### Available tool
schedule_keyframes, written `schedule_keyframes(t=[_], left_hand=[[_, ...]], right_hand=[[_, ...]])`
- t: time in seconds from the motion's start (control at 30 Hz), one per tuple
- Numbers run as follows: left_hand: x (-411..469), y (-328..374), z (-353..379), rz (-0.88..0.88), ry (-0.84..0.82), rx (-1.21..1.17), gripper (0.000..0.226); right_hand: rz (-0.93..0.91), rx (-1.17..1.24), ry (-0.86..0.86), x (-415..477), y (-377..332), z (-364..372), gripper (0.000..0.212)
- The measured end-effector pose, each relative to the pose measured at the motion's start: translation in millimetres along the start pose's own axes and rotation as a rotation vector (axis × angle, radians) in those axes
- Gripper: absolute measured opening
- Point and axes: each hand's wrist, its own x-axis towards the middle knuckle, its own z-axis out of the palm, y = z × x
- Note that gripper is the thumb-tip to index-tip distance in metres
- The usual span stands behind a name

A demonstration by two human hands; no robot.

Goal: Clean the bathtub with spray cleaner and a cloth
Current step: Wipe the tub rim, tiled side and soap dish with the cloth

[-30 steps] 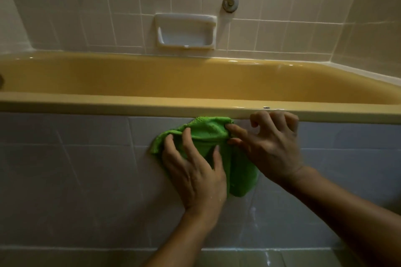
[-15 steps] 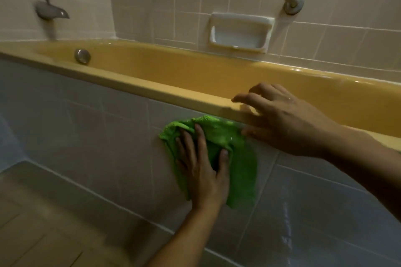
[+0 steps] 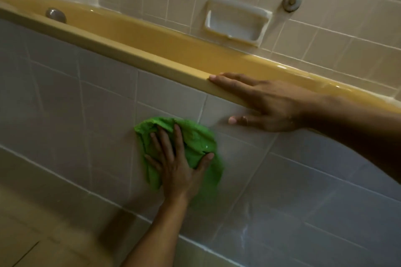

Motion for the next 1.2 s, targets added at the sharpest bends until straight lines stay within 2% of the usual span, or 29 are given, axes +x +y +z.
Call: schedule_keyframes(t=[0.2,0.4,0.57,0.73,0.93,1.03,1.2], left_hand=[[-29,-35,19,-0.026,0.017,0.074,0.101],[-16,-9,20,0.02,0.063,0.07,0.099],[29,26,4,0.152,0.19,0.126,0.092],[68,40,-18,0.164,0.265,0.158,0.096],[62,39,-10,0.153,0.337,0.167,0.097],[31,28,12,0.063,0.325,0.126,0.096],[-50,3,66,-0.273,0.286,-0.052,0.098]], right_hand=[[0.034,-0.139,0.053,-6,-9,7,0.092],[-0.009,-0.276,0.065,-3,-12,9,0.088],[-0.021,-0.243,0.07,-5,-9,12,0.083],[-0.051,-0.202,0.061,-6,0,13,0.088],[-0.048,-0.188,0.112,-6,0,17,0.09],[-0.029,-0.212,0.133,-5,-2,18,0.09],[-0.029,-0.241,0.12,-5,-3,16,0.09]])
